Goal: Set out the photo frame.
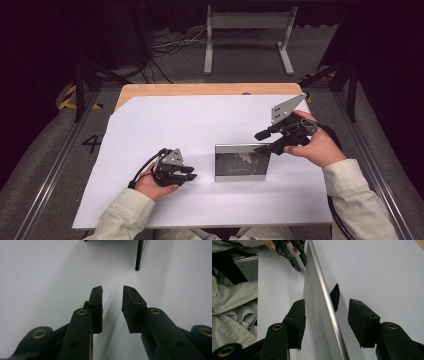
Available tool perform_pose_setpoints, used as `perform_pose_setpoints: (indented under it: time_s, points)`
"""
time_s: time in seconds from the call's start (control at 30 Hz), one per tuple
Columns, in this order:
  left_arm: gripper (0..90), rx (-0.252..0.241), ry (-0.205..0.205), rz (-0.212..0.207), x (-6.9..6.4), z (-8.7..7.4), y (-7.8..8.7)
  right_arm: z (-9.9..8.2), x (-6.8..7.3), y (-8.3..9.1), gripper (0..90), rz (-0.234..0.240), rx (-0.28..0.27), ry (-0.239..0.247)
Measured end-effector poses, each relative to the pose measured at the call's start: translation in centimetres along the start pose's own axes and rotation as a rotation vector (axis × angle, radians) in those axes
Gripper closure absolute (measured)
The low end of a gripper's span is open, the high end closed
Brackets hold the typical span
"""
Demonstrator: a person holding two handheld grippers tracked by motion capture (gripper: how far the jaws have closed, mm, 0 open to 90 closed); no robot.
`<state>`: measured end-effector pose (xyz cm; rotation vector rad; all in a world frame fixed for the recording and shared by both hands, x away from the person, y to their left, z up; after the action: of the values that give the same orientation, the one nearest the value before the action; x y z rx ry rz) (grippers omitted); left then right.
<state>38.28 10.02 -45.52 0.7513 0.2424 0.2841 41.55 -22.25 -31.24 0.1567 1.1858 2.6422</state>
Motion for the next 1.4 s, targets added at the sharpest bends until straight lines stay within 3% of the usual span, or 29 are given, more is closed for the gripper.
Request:
perform_pose_setpoints:
  time_s: [0.67,1.1,1.4]
  points:
    - [61.3,-0.016,0.031,0.051,0.8,-0.2,0.4,-4.0,-0.3,4.0,48.0,-0.085,-0.048,-0.087]
    - [60.8,-0.030,0.048,0.073,1.4,-0.5,1.1,-7.1,-0.7,4.9,47.4,-0.119,-0.080,-0.160]
    - [60.5,-0.049,0.074,0.087,2.2,-0.9,1.8,-9.1,-1.0,4.4,46.7,-0.129,-0.088,-0.201]
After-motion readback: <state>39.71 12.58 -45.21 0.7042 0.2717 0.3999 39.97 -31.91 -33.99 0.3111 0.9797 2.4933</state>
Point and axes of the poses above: each handheld gripper's, and its own axes: y roughly backward along the jaws, z roughly out of its top, x roughly to its left, the point moved 3 cm from there along -y, roughly forward along the jaws, and after that the axes turned 3 degrees about -z, right-handed, at the moved point
